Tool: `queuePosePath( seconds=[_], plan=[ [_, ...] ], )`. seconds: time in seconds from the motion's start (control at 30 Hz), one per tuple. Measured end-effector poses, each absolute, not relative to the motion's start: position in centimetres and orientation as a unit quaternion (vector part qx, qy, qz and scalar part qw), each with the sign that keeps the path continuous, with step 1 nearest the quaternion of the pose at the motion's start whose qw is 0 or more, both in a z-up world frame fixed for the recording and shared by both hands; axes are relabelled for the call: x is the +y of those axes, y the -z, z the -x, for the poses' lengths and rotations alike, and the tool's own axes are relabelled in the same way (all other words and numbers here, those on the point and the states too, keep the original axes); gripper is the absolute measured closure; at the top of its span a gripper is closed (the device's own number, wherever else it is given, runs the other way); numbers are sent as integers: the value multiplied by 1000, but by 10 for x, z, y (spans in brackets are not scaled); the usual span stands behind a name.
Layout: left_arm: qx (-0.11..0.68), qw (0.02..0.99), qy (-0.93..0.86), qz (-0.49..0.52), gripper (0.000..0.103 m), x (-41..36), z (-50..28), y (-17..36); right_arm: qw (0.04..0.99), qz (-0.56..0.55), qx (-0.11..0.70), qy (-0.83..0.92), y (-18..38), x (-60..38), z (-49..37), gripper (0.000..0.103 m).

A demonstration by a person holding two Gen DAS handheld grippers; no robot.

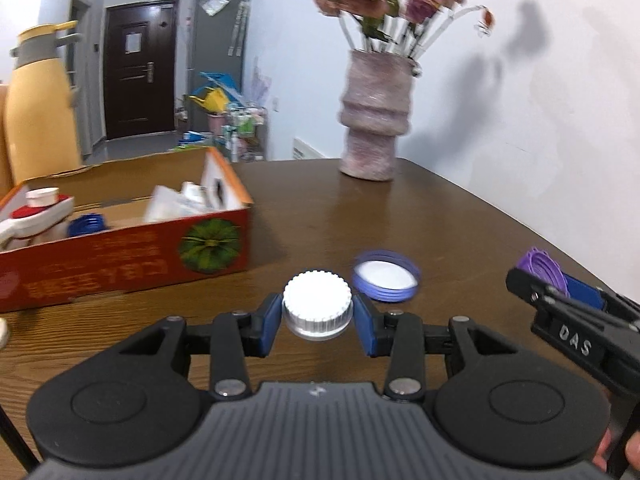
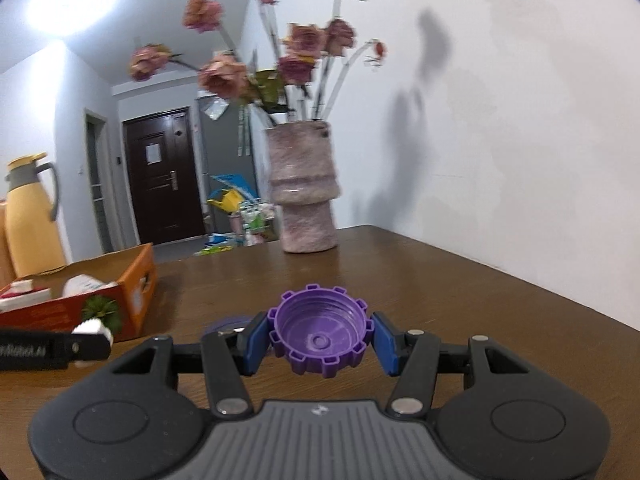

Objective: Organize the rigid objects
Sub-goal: 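Carry the white ridged cap and purple cap over the cardboard box with both tools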

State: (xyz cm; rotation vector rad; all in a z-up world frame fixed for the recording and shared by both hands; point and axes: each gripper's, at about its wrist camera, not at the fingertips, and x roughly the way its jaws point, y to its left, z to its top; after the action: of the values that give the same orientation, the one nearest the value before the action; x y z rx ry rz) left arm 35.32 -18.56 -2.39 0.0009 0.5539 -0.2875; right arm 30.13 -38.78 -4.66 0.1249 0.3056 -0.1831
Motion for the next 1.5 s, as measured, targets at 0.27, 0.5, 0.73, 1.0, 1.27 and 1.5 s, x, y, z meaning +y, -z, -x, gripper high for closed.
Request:
queuePosePath(
  seconds=[0.27, 0.5, 0.73, 1.0, 1.27, 1.5],
  plan=[
    [253, 962, 102, 4, 63, -139, -353, 16, 986, -38, 154, 50, 44, -338, -302, 50],
    [239, 968, 78, 17, 63, -101, -355, 7, 987, -22, 159, 8, 34, -297, -311, 50],
    [225, 972, 49, 34, 63, -61, -361, -2, 989, -4, 148, -31, 24, -247, -329, 50],
    [215, 975, 16, 48, 63, -25, -377, -7, 988, -6, 142, -52, 23, -207, -355, 50],
    [209, 976, 2, 58, 63, -4, -390, -11, 989, -12, 136, -59, 20, -185, -380, 50],
    [205, 977, -5, 61, 63, 7, -403, -12, 989, -19, 132, -57, 20, -174, -399, 50]
  ],
)
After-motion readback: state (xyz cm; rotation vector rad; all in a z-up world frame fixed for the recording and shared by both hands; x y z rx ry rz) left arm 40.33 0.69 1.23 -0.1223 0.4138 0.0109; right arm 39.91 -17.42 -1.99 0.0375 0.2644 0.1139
